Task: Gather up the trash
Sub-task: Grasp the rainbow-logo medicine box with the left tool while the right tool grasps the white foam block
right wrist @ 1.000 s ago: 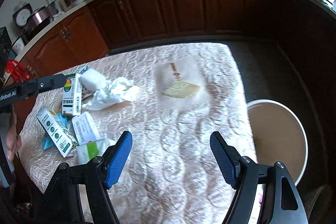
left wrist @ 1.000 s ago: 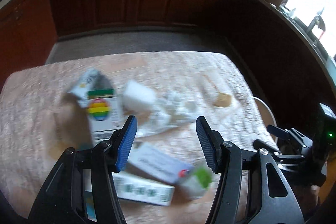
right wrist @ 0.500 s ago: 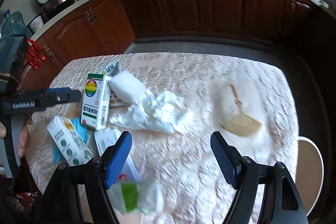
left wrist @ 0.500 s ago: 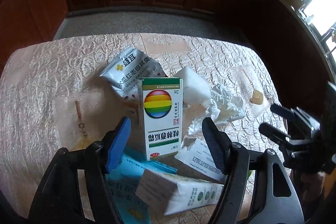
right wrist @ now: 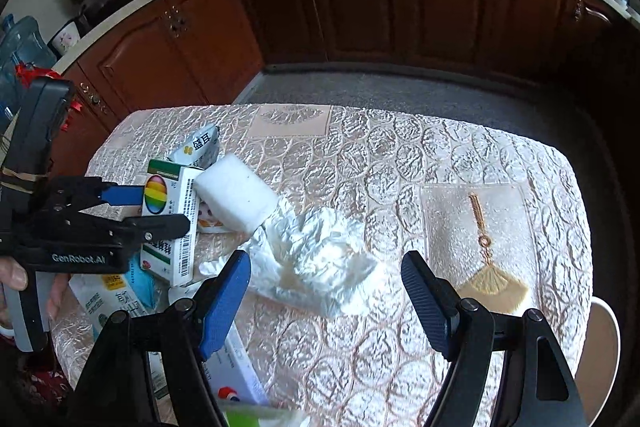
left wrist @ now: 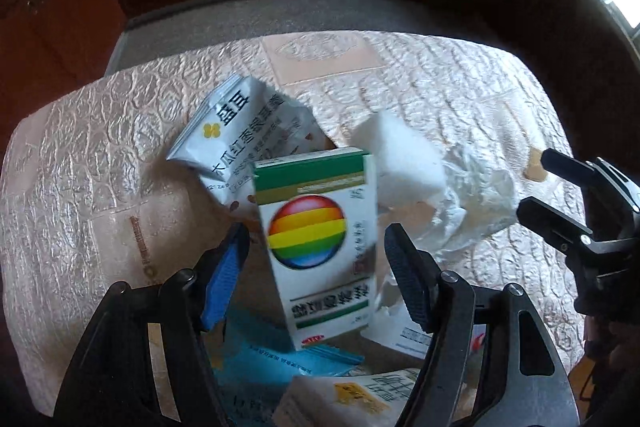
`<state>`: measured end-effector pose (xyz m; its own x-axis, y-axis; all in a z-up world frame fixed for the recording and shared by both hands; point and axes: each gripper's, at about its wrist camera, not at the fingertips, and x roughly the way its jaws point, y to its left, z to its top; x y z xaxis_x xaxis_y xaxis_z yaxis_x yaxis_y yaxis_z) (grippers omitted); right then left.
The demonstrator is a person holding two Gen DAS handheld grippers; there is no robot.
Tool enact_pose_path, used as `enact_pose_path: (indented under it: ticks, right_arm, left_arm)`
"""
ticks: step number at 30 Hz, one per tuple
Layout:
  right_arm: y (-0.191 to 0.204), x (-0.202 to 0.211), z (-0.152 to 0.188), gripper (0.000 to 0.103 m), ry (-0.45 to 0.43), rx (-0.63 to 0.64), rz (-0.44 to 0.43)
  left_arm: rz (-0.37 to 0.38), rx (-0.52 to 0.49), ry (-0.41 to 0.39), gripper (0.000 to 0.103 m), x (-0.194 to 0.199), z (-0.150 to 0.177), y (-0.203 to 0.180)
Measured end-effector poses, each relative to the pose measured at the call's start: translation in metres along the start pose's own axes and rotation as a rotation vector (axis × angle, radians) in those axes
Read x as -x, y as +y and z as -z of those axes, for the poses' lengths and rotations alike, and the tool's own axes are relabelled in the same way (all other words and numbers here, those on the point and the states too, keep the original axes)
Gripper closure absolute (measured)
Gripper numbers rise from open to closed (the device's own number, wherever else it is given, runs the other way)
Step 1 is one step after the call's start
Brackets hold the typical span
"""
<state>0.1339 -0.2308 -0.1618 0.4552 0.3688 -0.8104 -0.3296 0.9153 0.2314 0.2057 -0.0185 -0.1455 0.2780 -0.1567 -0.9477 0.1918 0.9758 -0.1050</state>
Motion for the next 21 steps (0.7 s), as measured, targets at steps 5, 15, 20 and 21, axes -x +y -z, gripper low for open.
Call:
enact_pose_path:
  ticks: [5, 15, 20, 21]
  right_arm:
    - [0.005, -0.011, -0.011, 0.028, 0.005, 0.031, -0.030]
    - [0.045, -0.044, -0.034, 0.028, 0.035, 0.191, -0.145]
    - [0.073, -0.061, -0.033, 0.028, 0.082, 0.339, -0.175]
    - [0.077, -0.066, -0.033, 0.028, 0.090, 0.366, -0.171]
  left_arm:
    - [0.023, 0.031, 0.018, 0.048, -0.003, -0.004, 0.013]
    - [0.027, 0.096, -0.057, 0.048, 0.022, 0.000, 0.058]
    - [0.041, 0.150, -0.075, 0.048, 0.030, 0.000, 0.082]
    - [0.043, 0.154, -0.076, 0.048, 0.031, 0.001, 0.084]
